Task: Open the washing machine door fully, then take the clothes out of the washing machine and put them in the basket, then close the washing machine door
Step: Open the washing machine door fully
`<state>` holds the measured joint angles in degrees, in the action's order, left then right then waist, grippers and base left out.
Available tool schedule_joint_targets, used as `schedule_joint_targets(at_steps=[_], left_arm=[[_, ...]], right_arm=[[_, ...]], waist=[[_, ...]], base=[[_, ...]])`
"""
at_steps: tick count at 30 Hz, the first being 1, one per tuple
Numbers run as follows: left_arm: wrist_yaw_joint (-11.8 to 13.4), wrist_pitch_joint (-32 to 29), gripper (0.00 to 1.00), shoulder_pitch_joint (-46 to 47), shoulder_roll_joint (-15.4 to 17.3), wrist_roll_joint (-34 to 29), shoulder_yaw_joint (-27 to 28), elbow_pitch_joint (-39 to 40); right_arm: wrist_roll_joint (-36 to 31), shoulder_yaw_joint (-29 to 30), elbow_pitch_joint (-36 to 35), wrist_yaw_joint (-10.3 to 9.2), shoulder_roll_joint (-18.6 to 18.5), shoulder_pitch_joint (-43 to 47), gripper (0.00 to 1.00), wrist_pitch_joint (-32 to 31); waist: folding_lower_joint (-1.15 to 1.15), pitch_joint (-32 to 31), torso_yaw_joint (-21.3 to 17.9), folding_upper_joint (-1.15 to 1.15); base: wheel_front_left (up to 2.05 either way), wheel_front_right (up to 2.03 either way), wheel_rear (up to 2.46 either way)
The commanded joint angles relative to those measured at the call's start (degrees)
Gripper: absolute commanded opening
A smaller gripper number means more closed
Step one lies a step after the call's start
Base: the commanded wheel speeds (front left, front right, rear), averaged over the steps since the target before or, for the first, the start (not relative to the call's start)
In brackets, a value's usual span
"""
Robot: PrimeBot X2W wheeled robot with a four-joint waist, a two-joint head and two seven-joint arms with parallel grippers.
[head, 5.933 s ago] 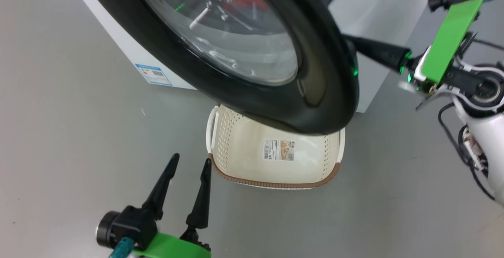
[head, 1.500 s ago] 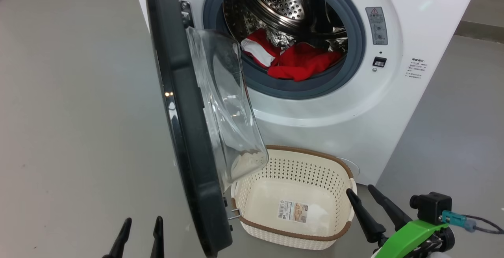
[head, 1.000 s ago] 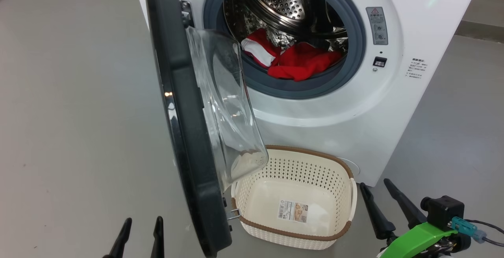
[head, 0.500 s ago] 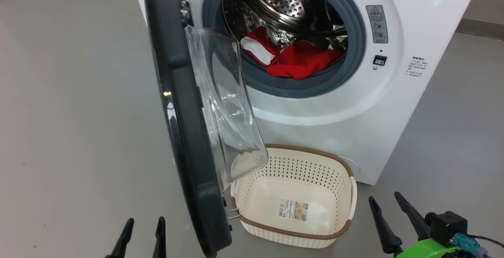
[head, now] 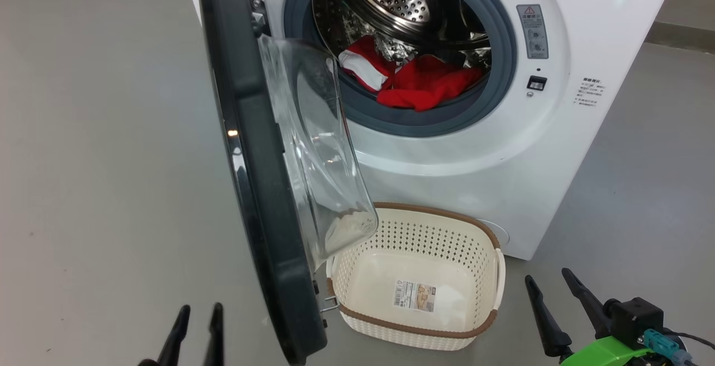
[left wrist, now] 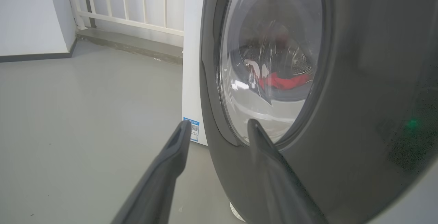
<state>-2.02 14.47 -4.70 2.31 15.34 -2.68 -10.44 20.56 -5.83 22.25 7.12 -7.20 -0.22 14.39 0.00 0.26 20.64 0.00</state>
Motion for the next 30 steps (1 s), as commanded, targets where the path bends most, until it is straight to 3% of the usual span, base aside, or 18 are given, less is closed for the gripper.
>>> schedule_joint_targets(at_steps=[1, 10, 18, 26, 30], left_arm=[[0.04, 0.52, 0.0, 2.11, 0.56, 0.49, 2.21, 1.97], [1.27, 0.52, 0.0, 4.63, 0.56, 3.29, 4.54, 15.92], [2.61, 0.52, 0.0, 5.37, 0.56, 3.59, -3.31, 30.26], [1.62, 0.52, 0.0, 3.8, 0.56, 5.78, -16.34, 28.14], [1.66, 0.52, 0.0, 3.71, 0.56, 9.11, -22.37, 20.89]], right_arm=[[-0.65, -0.86, -1.6, 0.36, -0.55, -0.63, 1.0, 0.61], [-1.45, -0.81, -2.16, 0.36, -0.25, -0.49, 1.0, 0.61], [-1.79, -1.05, -2.35, 0.36, -0.06, -0.6, 1.0, 0.61], [-1.85, -1.1, -2.36, 0.36, 0.09, -0.49, 1.0, 0.61], [-1.89, -1.33, -2.33, 0.36, 0.14, -0.81, 1.0, 0.61]], waist=[[0.0, -0.06, 0.02, 0.0], [0.0, -0.16, 0.16, 0.0], [0.0, -0.35, -0.19, 0.0], [0.0, -0.15, -0.57, 0.0], [0.0, 0.13, -1.03, 0.0]], base=[[0.0, 0.0, 0.0], [0.0, 0.0, 0.0], [0.0, 0.0, 0.0], [0.0, 0.0, 0.0], [0.0, 0.0, 0.0]])
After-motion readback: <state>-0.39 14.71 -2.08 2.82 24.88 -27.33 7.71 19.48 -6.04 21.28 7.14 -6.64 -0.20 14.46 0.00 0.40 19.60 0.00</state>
